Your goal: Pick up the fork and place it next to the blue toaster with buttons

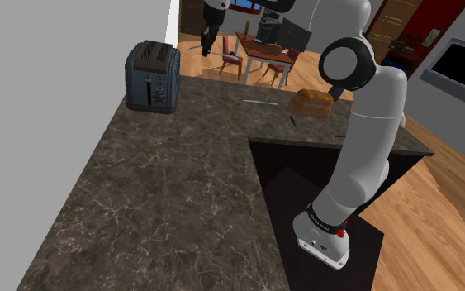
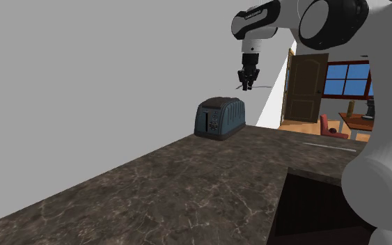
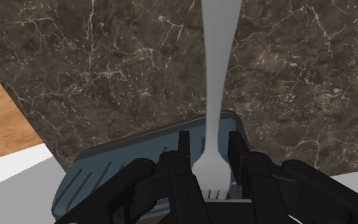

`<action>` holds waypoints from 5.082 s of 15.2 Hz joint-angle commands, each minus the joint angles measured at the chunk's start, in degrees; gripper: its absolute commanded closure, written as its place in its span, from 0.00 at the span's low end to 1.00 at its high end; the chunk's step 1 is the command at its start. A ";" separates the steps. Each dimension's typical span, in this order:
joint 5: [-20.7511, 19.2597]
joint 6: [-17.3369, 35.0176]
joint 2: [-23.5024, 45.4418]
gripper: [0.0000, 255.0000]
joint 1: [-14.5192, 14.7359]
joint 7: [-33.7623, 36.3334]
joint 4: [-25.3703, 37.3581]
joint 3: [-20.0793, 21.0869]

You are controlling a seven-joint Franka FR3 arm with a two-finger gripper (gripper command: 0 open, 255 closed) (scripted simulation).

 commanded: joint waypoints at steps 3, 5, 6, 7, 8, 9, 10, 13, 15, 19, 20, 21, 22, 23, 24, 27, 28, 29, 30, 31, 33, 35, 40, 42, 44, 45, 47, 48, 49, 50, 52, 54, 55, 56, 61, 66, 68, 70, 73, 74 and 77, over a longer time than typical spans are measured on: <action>0.22 3.49 -0.84 1.00 -0.53 -0.25 -4.28 -0.07; 0.30 5.31 -1.36 1.00 -0.69 -0.19 -6.61 -0.08; 0.34 6.20 -1.57 1.00 -0.76 -0.16 -7.72 -0.08; 0.36 7.07 -1.77 1.00 -0.83 -0.13 -8.78 -0.09; 0.38 7.93 -1.94 1.00 -0.89 -0.10 -9.82 -0.09; 0.40 8.78 -2.09 1.00 -0.94 -0.07 -10.82 -0.10; 0.41 9.62 -2.23 1.00 -1.00 -0.04 -11.78 -0.11; 0.43 12.06 -2.51 1.00 -1.13 0.06 -14.52 -0.14; 0.41 13.65 -2.61 1.00 -1.21 0.14 -16.21 -0.16; 0.34 16.73 -2.63 1.00 -1.32 0.30 -19.31 -0.22; 0.32 17.49 -2.59 1.00 -1.34 0.34 -20.03 -0.23; 0.29 18.23 -2.54 1.00 -1.36 0.39 -20.73 -0.25; 0.25 18.97 -2.48 1.00 -1.38 0.44 -21.41 -0.26; 0.21 19.71 -2.41 1.00 -1.40 0.48 -22.08 -0.28; 0.17 20.44 -2.32 1.00 -1.41 0.54 -22.72 -0.30; 0.03 22.59 -1.98 1.00 -1.44 0.69 -24.54 -0.36; -0.02 23.30 -1.84 1.00 -1.45 0.75 -25.12 -0.38; -0.08 24.01 -1.69 1.00 -1.45 0.81 -25.68 -0.41; -0.14 24.70 -1.53 1.00 -1.45 0.87 -26.22 -0.43; -0.20 25.40 -1.35 1.00 -1.45 0.93 -26.74 -0.46; -0.33 26.77 -0.97 1.00 -1.45 1.06 -27.74 -0.51; -0.48 28.13 -0.54 1.00 -1.43 1.19 -28.68 -0.57; -0.90 31.44 0.71 1.00 -1.37 1.55 -30.76 -0.76; -1.08 32.74 1.29 1.00 -1.34 1.71 -31.49 -0.84; -1.28 34.01 1.90 1.00 -1.30 1.87 -32.17 -0.93; -1.38 34.65 2.23 1.00 -1.27 1.95 -32.48 -0.98; -1.58 35.90 2.90 1.00 -1.22 2.12 -33.08 -1.08; -1.69 36.52 3.25 1.00 -1.19 2.21 -33.35 -1.13; -1.80 37.14 3.61 1.00 -1.16 2.29 -33.61 -1.19; -1.91 37.75 3.98 1.00 -1.12 2.38 -33.86 -1.25; -2.14 38.96 4.75 1.00 -1.05 2.57 -34.32 -1.37; -2.38 40.15 5.55 1.00 -0.97 2.75 -34.72 -1.51; -2.48 40.66 5.90 1.00 -0.94 2.83 -34.88 -1.57; -2.48 40.66 5.90 1.00 -0.94 2.83 -34.88 -1.57; -2.48 40.66 5.90 1.00 -0.94 2.83 -34.88 -1.57; -2.48 40.66 5.89 0.00 -0.94 2.83 -34.89 -1.57; -2.48 40.66 5.90 0.00 -0.94 2.83 -34.89 -1.57; -1.87 38.08 3.29 0.00 -1.17 2.46 -34.89 -1.19; -1.32 35.68 1.09 0.00 -1.34 2.13 -34.65 -0.89; -1.32 35.67 1.10 0.00 -1.34 2.13 -34.63 -0.90; -1.32 35.67 1.10 0.00 -1.33 2.13 -34.63 -0.90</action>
